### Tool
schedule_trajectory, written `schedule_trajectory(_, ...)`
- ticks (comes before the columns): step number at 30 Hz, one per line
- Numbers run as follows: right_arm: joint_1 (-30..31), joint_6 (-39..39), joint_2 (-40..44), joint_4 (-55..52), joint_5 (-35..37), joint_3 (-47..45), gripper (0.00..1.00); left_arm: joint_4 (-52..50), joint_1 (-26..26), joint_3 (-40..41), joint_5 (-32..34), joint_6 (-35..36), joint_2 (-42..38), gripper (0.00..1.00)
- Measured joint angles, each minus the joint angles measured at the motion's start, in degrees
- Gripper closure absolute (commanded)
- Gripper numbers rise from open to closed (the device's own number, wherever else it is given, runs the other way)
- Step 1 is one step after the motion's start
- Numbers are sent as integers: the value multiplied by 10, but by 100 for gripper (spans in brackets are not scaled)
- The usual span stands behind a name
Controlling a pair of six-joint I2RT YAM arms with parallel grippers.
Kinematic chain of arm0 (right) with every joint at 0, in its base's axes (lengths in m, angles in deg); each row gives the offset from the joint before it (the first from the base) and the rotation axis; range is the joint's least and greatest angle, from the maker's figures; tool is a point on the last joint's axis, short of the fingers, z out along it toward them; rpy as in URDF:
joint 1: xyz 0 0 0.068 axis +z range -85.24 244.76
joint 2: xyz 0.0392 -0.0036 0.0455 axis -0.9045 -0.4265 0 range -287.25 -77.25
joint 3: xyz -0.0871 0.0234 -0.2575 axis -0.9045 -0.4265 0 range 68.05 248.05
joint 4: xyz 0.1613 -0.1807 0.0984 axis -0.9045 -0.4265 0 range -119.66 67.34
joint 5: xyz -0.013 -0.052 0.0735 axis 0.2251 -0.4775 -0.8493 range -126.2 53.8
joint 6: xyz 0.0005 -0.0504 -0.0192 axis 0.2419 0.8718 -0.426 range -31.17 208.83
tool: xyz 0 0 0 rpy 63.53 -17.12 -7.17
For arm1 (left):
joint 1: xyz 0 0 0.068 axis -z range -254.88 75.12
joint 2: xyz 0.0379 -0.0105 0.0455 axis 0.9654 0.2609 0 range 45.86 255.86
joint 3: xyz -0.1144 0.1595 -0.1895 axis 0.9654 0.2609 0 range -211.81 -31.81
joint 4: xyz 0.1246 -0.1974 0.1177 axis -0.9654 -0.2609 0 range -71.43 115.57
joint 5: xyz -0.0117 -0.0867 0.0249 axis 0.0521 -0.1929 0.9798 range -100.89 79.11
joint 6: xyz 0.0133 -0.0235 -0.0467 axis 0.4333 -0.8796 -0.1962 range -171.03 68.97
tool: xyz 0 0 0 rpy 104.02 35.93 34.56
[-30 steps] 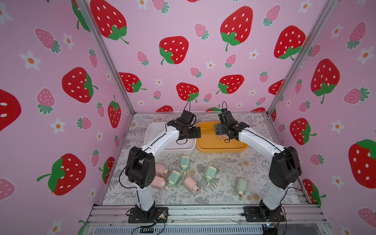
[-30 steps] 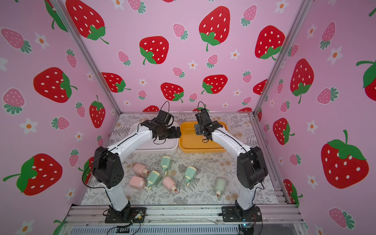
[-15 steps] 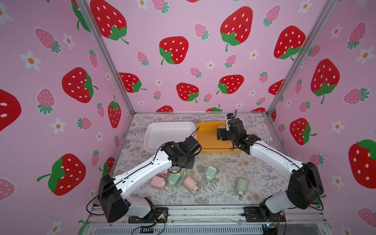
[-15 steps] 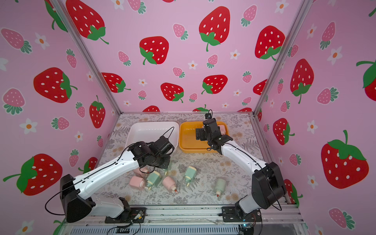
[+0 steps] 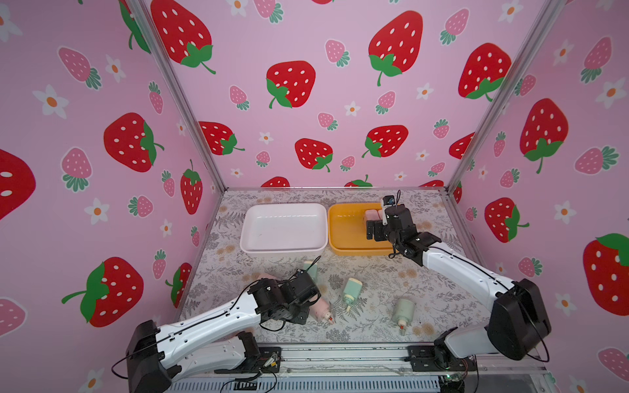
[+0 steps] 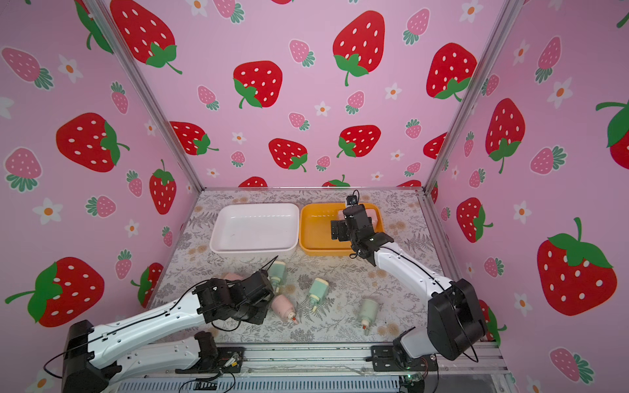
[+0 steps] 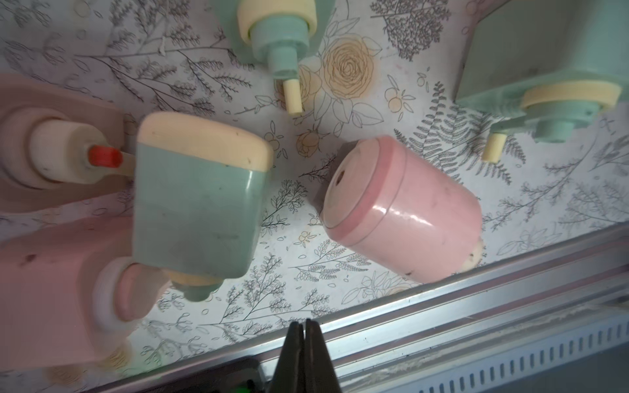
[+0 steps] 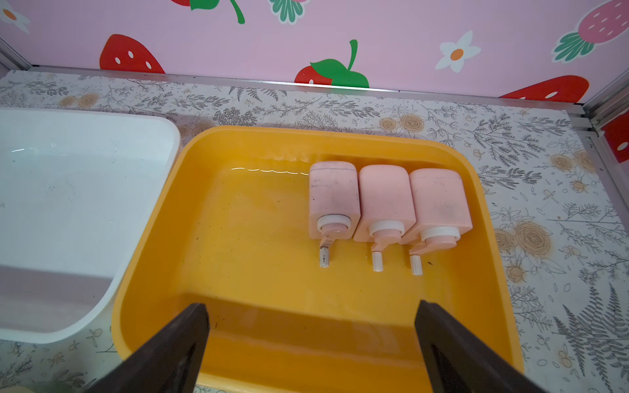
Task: Place the pencil sharpeners by color into the storage box
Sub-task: Adjust the pencil sharpener at the center of the board.
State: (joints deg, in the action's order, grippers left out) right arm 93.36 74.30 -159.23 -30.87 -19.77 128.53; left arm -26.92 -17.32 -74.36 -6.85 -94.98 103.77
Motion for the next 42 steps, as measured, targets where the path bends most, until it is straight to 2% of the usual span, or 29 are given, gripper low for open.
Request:
schedule_trajectory(5, 0, -3, 10, 1, 3, -4, 0, 102, 3, 75, -22, -25, -7, 100)
schedule_trajectory(10, 0, -9, 11, 1, 16, -9, 0, 163, 14, 116, -10, -43, -1, 100)
schedule_trajectory(13, 0, -10, 12, 1, 20, -9, 0, 197, 16, 138, -4, -55, 7, 95)
schedule_trajectory(14, 0, -11, 12, 2, 21, -9, 0, 205, 18, 144, -1, -59, 9, 89)
schedule_trajectory(17, 0, -15, 12, 3, 21, -9, 0, 228, 21, 157, 5, -67, 11, 89)
schedule_trajectory(19, 0, -17, 12, 5, 21, -9, 0, 241, 22, 162, 6, -70, 14, 93)
schedule_trajectory(34, 0, -15, 19, 5, 17, -9, 0, 299, 23, 166, 20, -69, 68, 93)
schedule_trajectory(37, 0, -4, 25, 8, -10, -15, 0, 313, 23, 164, 19, -68, 87, 93)
schedule_trajectory(42, 3, 17, 38, -4, -113, -19, 0, 346, 23, 159, 19, -67, 109, 93)
